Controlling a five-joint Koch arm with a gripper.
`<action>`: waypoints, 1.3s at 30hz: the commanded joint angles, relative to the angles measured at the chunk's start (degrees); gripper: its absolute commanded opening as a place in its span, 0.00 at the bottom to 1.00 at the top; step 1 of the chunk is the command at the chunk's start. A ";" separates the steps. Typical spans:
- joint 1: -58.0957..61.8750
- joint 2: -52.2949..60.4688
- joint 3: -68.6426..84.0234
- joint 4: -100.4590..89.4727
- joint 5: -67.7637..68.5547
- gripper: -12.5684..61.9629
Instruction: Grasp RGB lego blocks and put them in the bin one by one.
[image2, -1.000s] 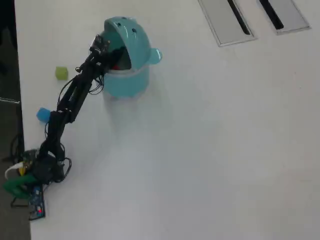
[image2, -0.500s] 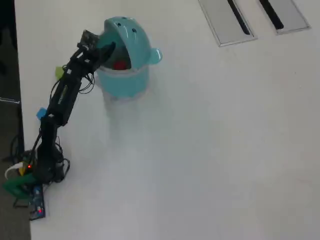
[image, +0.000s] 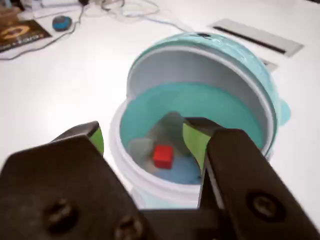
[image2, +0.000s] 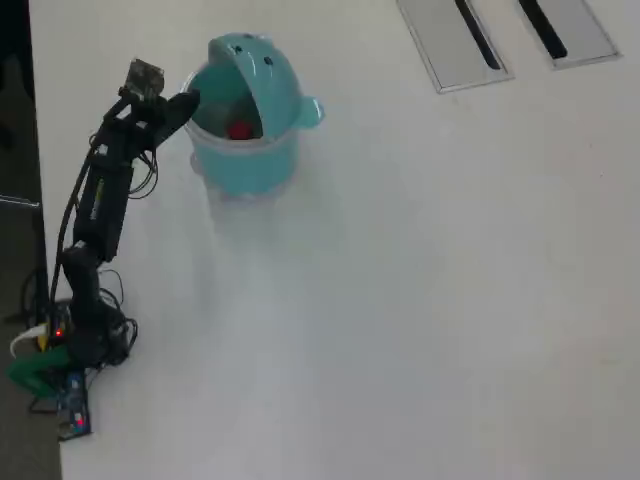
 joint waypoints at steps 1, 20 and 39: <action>-1.05 5.80 0.88 -0.18 -0.44 0.56; -9.05 34.28 49.75 -6.77 -1.41 0.57; -22.41 35.07 71.63 -22.15 -1.41 0.57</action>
